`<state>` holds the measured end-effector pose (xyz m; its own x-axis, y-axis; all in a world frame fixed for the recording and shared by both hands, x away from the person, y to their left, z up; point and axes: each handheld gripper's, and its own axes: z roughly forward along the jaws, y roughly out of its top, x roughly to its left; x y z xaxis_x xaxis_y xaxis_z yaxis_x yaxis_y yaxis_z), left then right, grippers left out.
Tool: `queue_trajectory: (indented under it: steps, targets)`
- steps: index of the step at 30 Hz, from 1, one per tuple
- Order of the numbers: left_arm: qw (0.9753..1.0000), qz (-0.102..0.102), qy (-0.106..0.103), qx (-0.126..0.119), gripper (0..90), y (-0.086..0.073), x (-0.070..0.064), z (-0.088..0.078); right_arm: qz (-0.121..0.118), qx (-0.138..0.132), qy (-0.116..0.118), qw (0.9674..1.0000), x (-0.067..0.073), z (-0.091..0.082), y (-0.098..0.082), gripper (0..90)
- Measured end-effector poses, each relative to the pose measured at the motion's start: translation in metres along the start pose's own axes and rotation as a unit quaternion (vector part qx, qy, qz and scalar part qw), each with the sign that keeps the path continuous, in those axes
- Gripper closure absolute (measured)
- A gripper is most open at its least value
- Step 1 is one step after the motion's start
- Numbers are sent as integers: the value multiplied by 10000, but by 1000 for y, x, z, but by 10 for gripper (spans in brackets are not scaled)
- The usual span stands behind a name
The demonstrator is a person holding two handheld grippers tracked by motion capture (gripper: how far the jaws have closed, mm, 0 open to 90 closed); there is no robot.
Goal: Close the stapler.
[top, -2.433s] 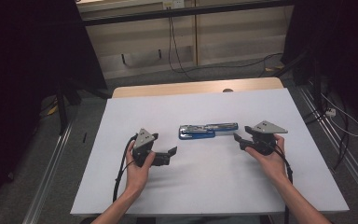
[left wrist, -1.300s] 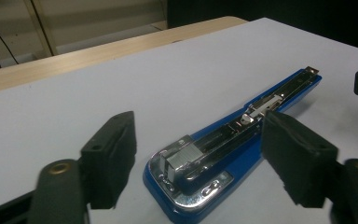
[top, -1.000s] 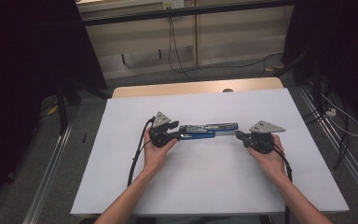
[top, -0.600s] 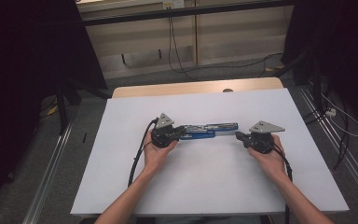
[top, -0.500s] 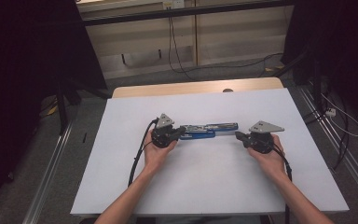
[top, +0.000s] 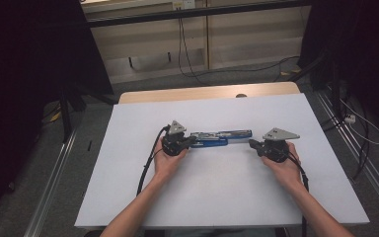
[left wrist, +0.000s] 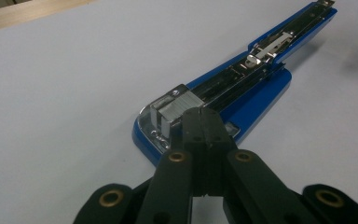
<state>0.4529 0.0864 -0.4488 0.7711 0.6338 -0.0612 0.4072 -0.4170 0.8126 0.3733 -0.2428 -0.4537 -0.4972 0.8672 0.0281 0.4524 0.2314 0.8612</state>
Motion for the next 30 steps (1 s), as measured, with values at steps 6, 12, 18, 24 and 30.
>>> queue_trajectory:
  steps: [6, 12, 18, 24, 30]
  targets:
    - [10000, 29, -17, 7, 900, -1, -3, 4, 28, 53, -61, 10000, -1, 1, -1, 900]
    - [9999, 89, -48, -1, 900, 0, -6, 5, 4, 75, -50, 10000, 0, 2, 0, 900]
    - [10000, 69, -50, 20, 900, -1, -5, 4, -1, 166, -82, 9998, 1, 6, 2, 900]
    - [9999, 85, -43, 35, 900, -1, -4, 4, 58, 281, -161, 9995, -4, 9, 4, 900]
    - [9998, 209, 46, 42, 900, -1, -5, 3, 59, 479, -155, 9987, -7, 15, 7, 900]
